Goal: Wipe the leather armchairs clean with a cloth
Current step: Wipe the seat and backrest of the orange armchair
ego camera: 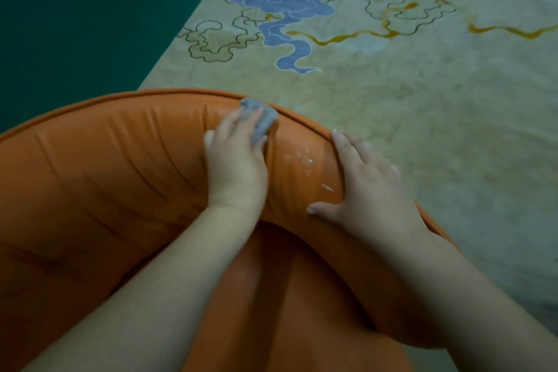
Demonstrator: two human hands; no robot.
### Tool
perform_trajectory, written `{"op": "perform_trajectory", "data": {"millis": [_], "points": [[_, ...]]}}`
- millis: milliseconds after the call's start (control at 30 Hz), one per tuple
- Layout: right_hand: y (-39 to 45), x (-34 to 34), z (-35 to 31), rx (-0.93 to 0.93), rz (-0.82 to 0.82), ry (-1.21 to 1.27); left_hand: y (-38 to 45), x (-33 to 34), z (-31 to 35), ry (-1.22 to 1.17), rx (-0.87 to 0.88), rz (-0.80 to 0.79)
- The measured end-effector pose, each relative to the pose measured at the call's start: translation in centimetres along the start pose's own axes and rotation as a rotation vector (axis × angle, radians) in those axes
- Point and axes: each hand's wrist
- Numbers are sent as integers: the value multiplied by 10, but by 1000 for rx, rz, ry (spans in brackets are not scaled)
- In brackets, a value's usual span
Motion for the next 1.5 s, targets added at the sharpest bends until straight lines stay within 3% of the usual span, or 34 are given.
{"op": "perform_trajectory", "data": {"millis": [200,267,367,433,667,833,1100,1167,1233,1300,1500], "points": [[-16,0,8,26,11,-9,-72,8,24,-51,273,-254],[-22,-1,10,35,11,-18,-64,0,21,-73,301,-220],[-28,-2,14,34,9,-31,-30,0,23,-64,124,-67],[-31,-2,18,38,8,-29,-25,10,30,-42,83,-69],[-47,-3,29,28,-2,4,-84,14,44,-128,329,-243],[-60,-3,36,26,-5,-5,-28,15,38,-74,37,-51],[-72,-3,42,32,-9,12,-97,22,60,-123,418,-289],[-74,-3,43,29,-4,6,-74,18,50,-114,346,-202],[-78,-2,45,24,6,14,-52,17,42,-113,133,-74],[-82,-2,48,38,8,23,-54,24,43,-74,82,-53],[-102,3,52,87,26,24,-131,38,63,-178,406,-273]]}}
Point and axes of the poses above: each hand's wrist, its own y-axis towards the middle knuckle, its own x-axis out of the palm, z = x × y, and after that the axes turned 5 degrees about -z, right-handed
